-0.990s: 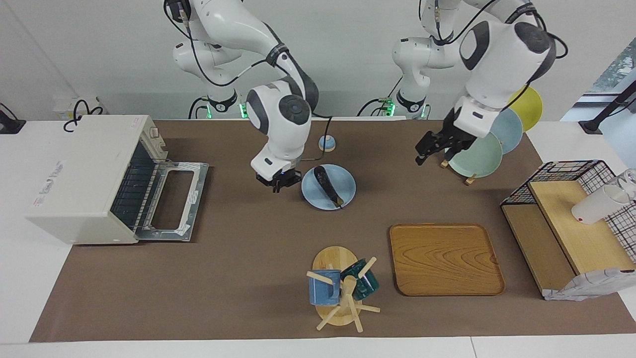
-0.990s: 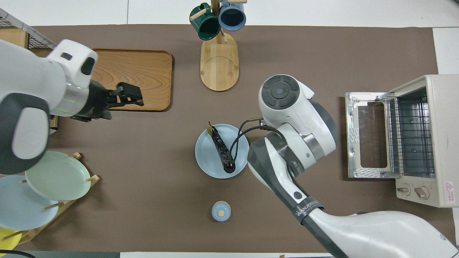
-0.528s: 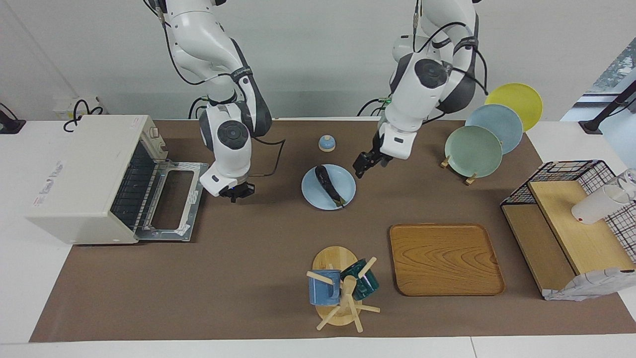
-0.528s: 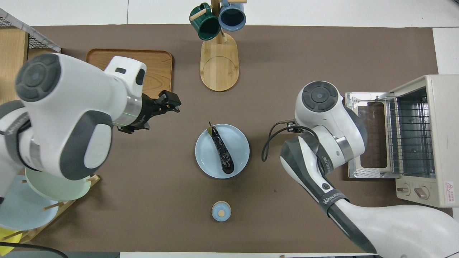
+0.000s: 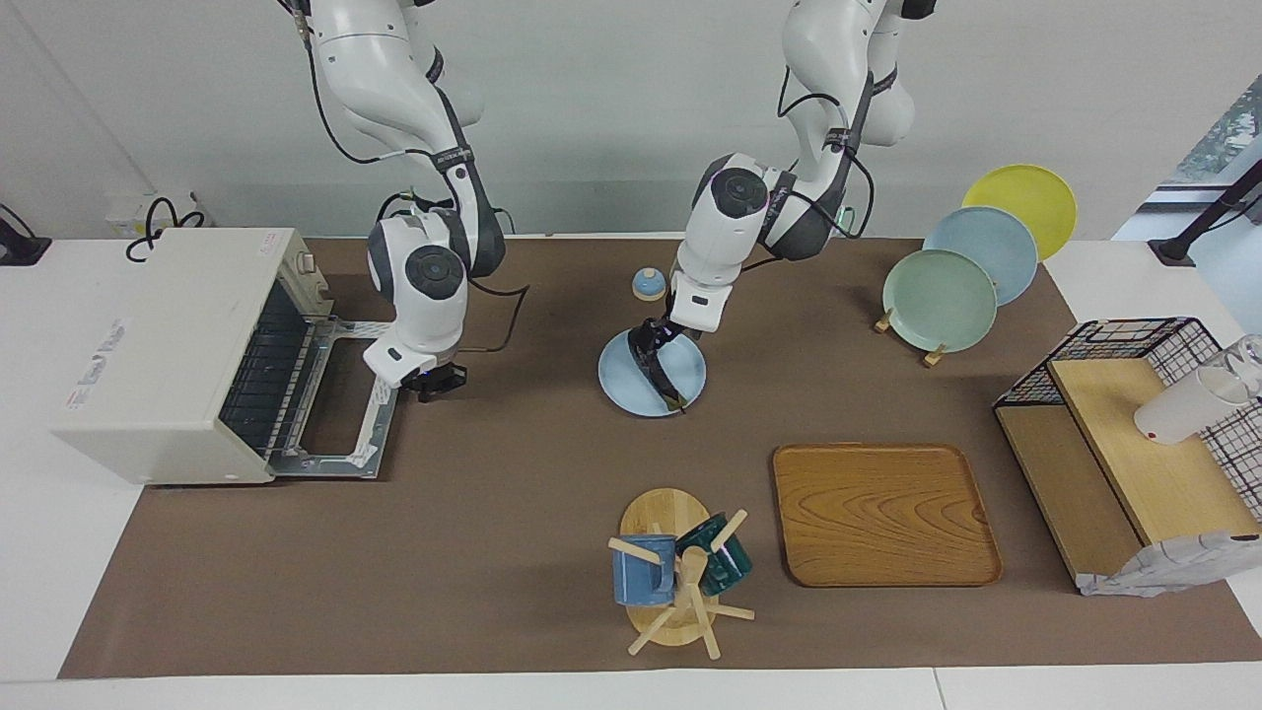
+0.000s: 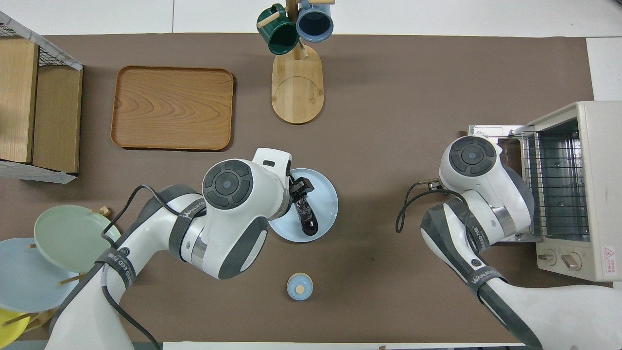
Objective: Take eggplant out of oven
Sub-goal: 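Grasp the purple eggplant on the plate with the left gripper, then lift the eggplant with the left gripper while the right gripper closes the door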
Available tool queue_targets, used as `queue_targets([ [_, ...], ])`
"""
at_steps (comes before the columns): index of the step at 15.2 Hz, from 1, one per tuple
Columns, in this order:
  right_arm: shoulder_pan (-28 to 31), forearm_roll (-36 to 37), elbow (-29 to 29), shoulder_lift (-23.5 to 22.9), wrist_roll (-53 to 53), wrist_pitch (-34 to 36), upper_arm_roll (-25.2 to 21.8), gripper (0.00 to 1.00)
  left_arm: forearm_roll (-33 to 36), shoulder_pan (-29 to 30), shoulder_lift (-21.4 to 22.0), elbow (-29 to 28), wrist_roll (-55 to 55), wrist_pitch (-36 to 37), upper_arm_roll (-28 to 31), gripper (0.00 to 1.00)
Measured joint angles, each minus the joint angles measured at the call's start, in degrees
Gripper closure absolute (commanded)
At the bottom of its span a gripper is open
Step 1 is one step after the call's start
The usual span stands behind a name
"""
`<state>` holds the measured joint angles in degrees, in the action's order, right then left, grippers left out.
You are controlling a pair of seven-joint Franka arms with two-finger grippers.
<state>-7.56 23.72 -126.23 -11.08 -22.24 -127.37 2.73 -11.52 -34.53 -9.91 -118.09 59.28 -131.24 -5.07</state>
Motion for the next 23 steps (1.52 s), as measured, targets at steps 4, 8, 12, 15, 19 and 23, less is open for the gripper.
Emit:
queue_targets([
  [4, 1.16, 4.62, -0.79, 0.52, 0.00, 0.01, 0.01, 0.98, 0.01, -2.61, -2.80, -0.16, 1.32, -2.94, 0.09, 0.01],
  [8, 1.21, 7.07, -1.00, 0.96, 0.31, 0.34, 0.76, 0.98, 0.77, -3.76, -5.55, -0.17, 1.44, -4.93, 0.10, 0.14],
  [12, 1.71, 6.46, 1.09, 5.78, 8.75, 6.26, 1.50, 0.96, 1.40, -3.87, -5.81, -0.13, 1.43, -5.14, 0.15, 0.76],
  [15, 4.76, 5.53, 4.59, 10.53, 18.21, 10.48, 1.41, 0.91, 1.42, -4.29, -5.81, -0.13, 1.43, -5.14, 0.11, 1.00],
  [19, 11.26, 1.97, 6.42, 14.15, 30.42, 11.36, 0.63, 0.90, 2.35, -4.20, -5.79, 0.35, 1.26, -5.14, 0.44, 1.00],
  [23, 12.84, -1.36, 7.91, 15.25, 34.20, 14.07, 0.32, 0.72, 3.80, -0.65, -5.41, 6.11, -2.76, 0.80, 1.26, 1.00],
])
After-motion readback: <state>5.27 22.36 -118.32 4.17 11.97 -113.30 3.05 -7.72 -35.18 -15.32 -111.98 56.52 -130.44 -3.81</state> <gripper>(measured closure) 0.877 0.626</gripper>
